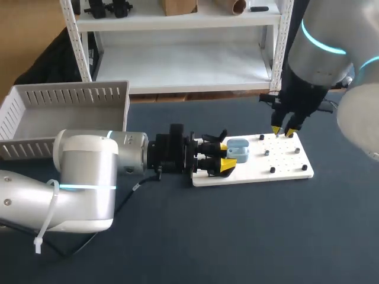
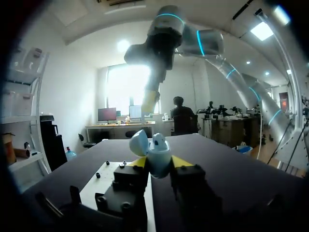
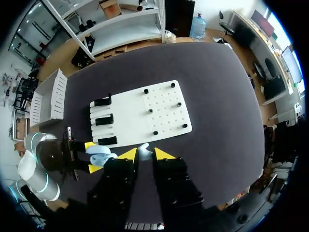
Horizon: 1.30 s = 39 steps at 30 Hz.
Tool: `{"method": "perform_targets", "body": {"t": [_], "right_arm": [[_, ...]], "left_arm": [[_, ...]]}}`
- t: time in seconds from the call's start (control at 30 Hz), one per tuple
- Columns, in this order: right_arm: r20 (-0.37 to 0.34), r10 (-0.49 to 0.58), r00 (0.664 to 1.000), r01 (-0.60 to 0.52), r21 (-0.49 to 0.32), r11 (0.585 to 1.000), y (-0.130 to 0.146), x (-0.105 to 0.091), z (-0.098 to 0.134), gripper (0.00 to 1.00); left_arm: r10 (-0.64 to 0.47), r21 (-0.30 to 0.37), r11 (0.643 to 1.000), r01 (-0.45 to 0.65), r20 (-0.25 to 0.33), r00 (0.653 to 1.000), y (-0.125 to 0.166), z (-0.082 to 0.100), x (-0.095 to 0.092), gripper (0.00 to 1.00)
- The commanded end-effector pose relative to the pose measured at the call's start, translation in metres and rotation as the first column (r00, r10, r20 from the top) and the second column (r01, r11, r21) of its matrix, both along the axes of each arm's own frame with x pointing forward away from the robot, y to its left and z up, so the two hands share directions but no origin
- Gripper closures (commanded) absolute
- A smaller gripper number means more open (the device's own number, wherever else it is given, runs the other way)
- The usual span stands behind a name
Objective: Pick up each earbud case from the left stands, insert the matching earbuds, close the lid, and place the case in the box.
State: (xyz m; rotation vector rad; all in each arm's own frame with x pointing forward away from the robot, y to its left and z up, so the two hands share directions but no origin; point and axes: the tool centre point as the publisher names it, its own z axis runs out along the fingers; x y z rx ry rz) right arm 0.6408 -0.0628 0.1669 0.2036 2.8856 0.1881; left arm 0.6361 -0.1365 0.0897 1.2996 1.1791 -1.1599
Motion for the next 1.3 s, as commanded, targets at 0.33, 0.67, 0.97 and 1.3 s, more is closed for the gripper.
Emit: {"method": "perform_targets", "body": {"t": [0.33,0.67,0.97,1.3], "right_arm": [[-0.018,0.220,0.975,-0.220,-0.020,0.975,0.030,-0.036,0.020,1.00],[-0.020,0.231,0.973,-0.232,-0.013,0.973,0.036,-0.040,0.021,1.00],[-0.020,0.231,0.973,-0.232,-0.013,0.973,0.036,-0.040,0.021,1.00],[0.048,0.303,0.952,-0.304,0.020,0.952,0.074,-0.058,0.029,1.00]], "left_arm": [[-0.002,-0.002,1.000,0.002,0.001,1.000,0.000,-0.001,0.001,1.00],[-0.002,-0.002,1.000,0.002,0.001,1.000,0.000,-0.001,0.001,1.00],[-0.002,-0.002,1.000,0.002,0.001,1.000,0.000,-0.001,0.001,1.00],[-0.002,-0.002,1.000,0.002,0.001,1.000,0.000,-0.001,0.001,1.00]]}}
